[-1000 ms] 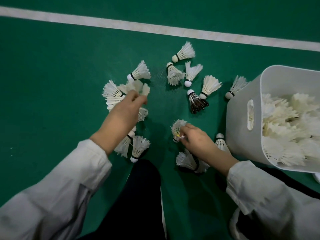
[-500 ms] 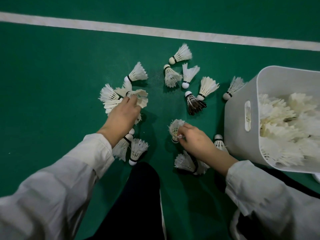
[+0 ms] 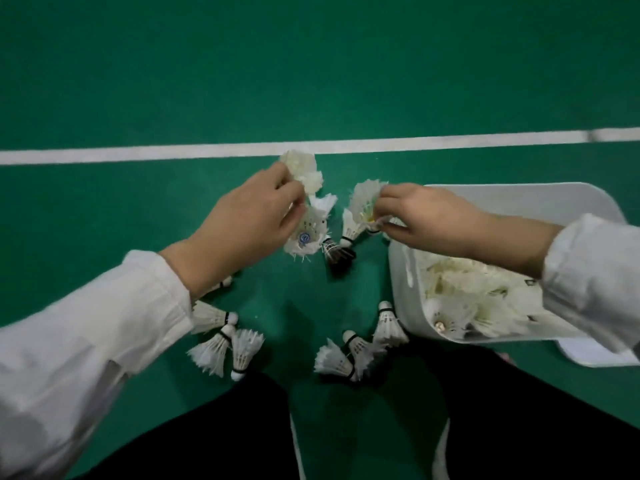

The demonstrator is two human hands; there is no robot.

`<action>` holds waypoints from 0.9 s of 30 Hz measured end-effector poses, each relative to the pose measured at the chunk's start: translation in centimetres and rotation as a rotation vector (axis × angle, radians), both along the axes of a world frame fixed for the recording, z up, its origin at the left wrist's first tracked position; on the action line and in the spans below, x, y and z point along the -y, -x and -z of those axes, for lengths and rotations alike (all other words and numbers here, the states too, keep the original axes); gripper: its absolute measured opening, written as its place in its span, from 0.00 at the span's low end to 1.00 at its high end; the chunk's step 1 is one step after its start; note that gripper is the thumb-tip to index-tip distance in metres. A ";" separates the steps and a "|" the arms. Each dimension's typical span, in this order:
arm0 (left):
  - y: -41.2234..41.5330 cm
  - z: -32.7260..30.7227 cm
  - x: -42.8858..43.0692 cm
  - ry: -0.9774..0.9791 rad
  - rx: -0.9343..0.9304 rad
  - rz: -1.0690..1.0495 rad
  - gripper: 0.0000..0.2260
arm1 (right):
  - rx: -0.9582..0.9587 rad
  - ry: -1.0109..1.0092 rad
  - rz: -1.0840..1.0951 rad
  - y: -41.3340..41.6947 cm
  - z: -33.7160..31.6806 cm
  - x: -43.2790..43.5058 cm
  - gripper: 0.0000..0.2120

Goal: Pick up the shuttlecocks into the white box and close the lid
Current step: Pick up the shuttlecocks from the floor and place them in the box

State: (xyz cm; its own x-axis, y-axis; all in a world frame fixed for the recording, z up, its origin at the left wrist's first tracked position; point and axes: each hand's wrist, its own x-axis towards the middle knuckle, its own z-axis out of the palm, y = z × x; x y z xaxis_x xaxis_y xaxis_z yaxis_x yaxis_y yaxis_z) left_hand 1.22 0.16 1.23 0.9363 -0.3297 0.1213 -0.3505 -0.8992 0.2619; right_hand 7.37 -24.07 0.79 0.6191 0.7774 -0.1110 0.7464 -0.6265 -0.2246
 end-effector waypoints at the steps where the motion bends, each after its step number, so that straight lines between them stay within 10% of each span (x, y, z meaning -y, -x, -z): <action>1: -0.6 -1.1 1.0 -0.013 0.010 0.026 0.10 | 0.010 -0.015 0.040 -0.1 -0.7 1.3 0.08; 16: -4.2 -0.9 19.8 0.153 -0.115 0.139 0.08 | -0.110 -0.106 0.599 3.9 2.3 19.4 0.09; 27: -1.2 4.1 24.2 0.367 -0.284 0.029 0.06 | -0.555 0.161 0.532 7.1 7.0 19.6 0.10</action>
State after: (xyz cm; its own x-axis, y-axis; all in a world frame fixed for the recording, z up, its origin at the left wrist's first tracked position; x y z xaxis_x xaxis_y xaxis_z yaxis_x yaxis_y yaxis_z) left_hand 2.38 -24.09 -2.84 0.9405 -0.3390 -0.0251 -0.2422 -0.7202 0.6501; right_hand 0.32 -43.71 -6.23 0.7243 0.3406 -0.5995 0.1423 -0.9246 -0.3534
